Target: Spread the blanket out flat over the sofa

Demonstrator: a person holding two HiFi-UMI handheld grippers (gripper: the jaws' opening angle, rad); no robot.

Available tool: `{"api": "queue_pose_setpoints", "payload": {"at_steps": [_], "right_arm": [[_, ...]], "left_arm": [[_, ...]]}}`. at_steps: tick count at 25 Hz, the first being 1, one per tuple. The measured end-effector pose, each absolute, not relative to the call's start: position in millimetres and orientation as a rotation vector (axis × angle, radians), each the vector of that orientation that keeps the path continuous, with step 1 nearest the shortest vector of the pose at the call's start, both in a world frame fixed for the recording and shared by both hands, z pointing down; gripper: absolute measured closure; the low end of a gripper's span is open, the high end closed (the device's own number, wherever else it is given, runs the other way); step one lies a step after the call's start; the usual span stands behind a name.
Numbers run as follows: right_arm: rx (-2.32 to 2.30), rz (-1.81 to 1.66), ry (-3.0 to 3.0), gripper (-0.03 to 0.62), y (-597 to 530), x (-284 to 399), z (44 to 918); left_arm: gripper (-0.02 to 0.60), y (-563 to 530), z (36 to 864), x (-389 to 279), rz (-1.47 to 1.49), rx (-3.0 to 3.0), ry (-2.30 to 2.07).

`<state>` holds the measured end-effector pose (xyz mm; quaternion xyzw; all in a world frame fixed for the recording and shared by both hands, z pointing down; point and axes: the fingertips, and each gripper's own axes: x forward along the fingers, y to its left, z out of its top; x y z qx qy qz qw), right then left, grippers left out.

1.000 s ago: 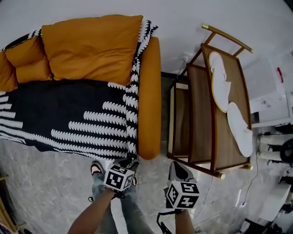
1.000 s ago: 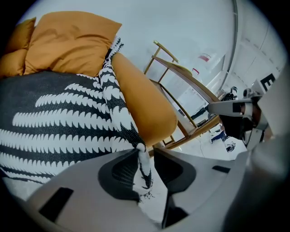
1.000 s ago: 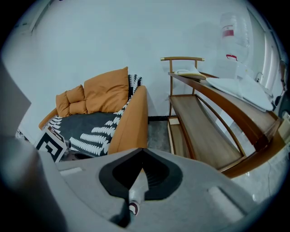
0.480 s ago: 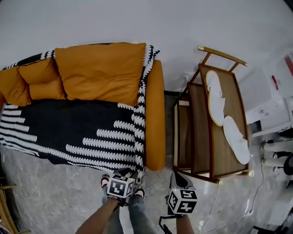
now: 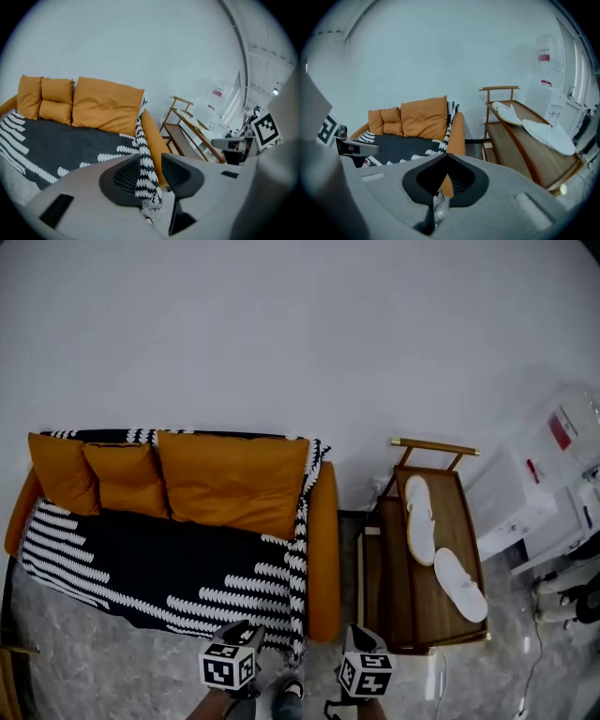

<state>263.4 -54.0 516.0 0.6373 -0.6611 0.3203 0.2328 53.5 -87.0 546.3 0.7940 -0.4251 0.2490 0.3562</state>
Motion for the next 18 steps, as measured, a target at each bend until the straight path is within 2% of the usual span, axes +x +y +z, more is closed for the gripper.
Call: {"api": "queue_pose_setpoints", "payload": {"at_steps": [6, 13, 18], "right_arm": [[1.750, 0.779, -1.886, 0.589, -68.9, 253.6, 449.1], [1.813, 0.687, -1.936, 0.589, -72.0, 249.2, 373.9], [1.859, 0.586, -1.990, 0.589, -88.7, 243.8, 325.3]], "left_arm": [[0.456, -120.4, 446.7, 12.4, 0.498, 2.123, -1.306], [0.538, -139.9, 348.9, -33.3, 0.388, 2.165, -1.540], [0.556, -144.8, 308.0, -47.6, 0.260, 2.147, -1.586]]}}
